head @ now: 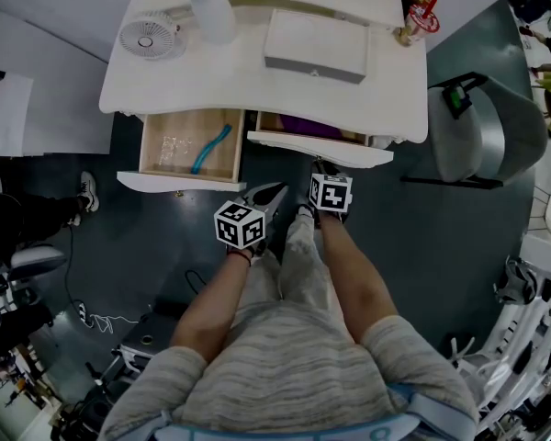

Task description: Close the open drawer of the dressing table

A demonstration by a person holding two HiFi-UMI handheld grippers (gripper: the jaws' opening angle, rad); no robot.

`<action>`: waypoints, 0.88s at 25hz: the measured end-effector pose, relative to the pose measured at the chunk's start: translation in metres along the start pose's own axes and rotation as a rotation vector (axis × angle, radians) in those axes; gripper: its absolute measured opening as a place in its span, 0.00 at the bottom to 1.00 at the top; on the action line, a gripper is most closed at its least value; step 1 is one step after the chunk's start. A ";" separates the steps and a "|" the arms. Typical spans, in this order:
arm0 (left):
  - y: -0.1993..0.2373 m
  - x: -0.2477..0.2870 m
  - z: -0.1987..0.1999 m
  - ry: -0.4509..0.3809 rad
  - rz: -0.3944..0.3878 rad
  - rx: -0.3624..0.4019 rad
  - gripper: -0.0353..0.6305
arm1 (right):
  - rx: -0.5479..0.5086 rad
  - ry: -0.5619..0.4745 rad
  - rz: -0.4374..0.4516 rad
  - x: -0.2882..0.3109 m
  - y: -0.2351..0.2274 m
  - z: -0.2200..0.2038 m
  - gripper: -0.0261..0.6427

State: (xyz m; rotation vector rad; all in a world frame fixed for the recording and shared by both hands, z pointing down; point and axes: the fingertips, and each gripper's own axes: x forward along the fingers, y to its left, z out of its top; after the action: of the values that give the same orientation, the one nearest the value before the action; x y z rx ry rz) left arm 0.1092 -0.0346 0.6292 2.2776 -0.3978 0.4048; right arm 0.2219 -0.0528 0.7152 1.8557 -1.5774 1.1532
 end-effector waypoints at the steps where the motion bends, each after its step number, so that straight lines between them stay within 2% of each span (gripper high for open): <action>1: 0.000 0.000 0.001 -0.002 0.000 -0.001 0.08 | 0.000 0.000 0.000 0.001 -0.001 0.002 0.19; 22: 0.008 -0.001 0.007 -0.024 0.016 -0.026 0.08 | -0.013 -0.014 -0.008 0.020 -0.010 0.032 0.19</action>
State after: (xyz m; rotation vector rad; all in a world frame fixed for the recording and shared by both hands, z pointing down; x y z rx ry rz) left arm 0.1064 -0.0451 0.6293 2.2573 -0.4309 0.3792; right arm 0.2412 -0.0863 0.7156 1.8637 -1.5796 1.1265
